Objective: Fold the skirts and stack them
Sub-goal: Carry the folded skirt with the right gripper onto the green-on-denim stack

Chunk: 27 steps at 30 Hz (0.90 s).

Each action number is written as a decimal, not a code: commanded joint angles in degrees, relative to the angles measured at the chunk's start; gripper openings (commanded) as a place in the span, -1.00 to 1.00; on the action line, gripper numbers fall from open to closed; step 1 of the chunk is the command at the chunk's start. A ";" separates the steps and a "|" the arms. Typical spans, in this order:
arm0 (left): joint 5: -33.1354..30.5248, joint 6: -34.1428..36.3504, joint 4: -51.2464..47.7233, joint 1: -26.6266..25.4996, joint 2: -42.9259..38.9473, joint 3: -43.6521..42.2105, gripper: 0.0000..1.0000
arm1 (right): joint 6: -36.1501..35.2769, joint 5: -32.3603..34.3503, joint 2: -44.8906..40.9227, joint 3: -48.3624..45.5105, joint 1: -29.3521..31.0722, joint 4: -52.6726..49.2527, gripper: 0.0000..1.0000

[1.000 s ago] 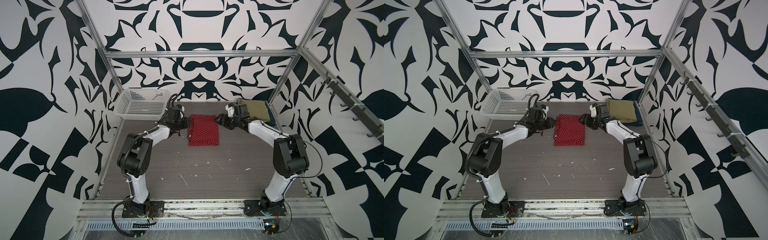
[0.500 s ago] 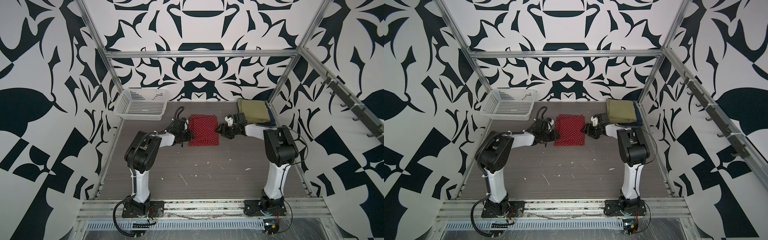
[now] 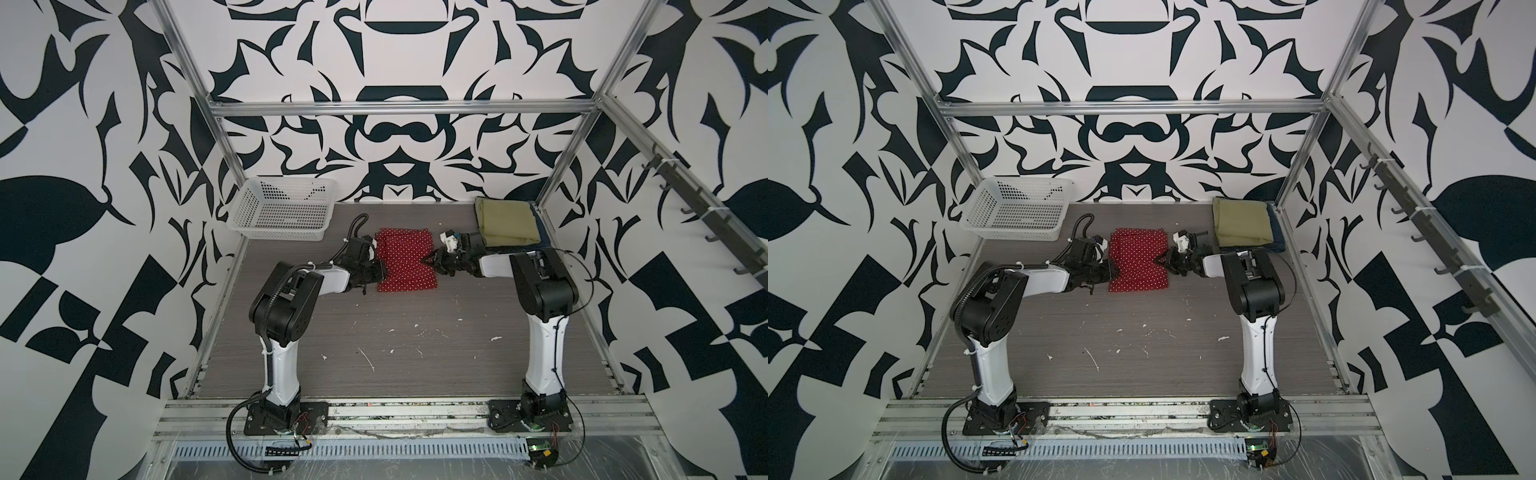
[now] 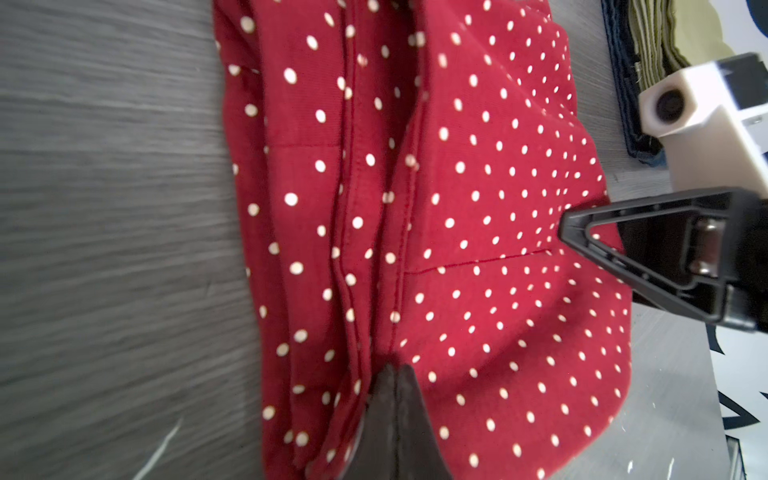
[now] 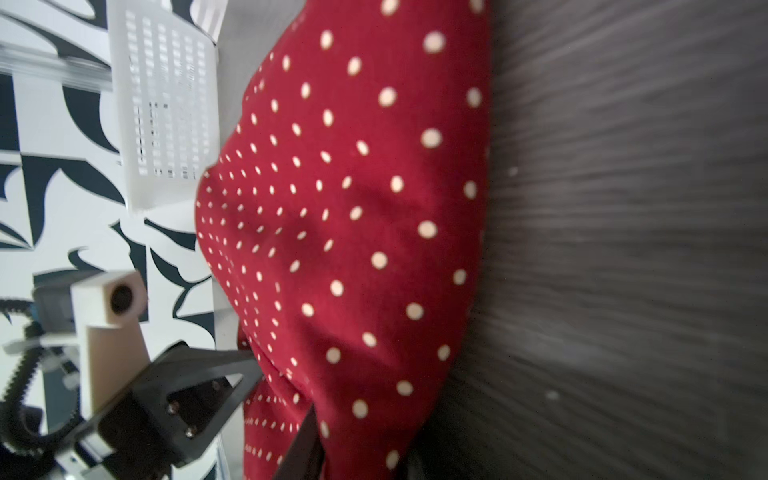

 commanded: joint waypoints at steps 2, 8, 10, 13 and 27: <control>-3.91 -1.53 -0.48 0.24 -1.82 -2.55 -0.57 | -0.28 -0.20 -2.64 -0.03 -0.31 1.18 -1.00; -10.48 -4.21 6.41 0.16 -15.31 -11.46 0.29 | -17.20 3.57 -7.41 9.65 -1.62 -21.86 -1.00; -13.51 -5.02 9.65 0.12 -20.70 -15.77 0.72 | -25.46 6.11 -8.47 16.20 -2.81 -33.11 -1.00; -15.17 -3.37 8.88 0.15 -26.81 -18.33 0.99 | -35.26 10.07 -7.76 27.12 -5.35 -47.48 -1.00; -14.13 -0.99 6.34 -0.11 -28.55 -20.17 0.99 | -51.56 17.12 18.18 96.27 -15.45 -85.78 -1.00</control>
